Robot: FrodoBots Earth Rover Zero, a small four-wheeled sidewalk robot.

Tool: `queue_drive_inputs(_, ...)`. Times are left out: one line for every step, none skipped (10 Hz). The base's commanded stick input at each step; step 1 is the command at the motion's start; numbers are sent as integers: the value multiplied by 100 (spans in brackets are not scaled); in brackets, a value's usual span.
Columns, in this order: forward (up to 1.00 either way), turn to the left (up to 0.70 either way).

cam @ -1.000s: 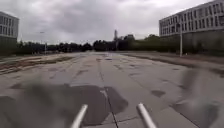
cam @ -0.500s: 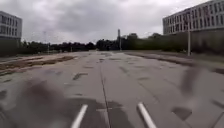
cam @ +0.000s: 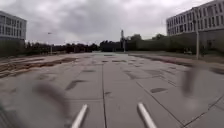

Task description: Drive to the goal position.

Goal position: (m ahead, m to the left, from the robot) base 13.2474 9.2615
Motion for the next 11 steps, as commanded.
queue_drive_inputs(100,0)
queue_drive_inputs(100,0)
queue_drive_inputs(100,0)
queue_drive_inputs(100,0)
queue_drive_inputs(100,0)
queue_drive_inputs(100,0)
queue_drive_inputs(100,0)
queue_drive_inputs(100,0)
queue_drive_inputs(100,0)
queue_drive_inputs(100,0)
queue_drive_inputs(100,0)
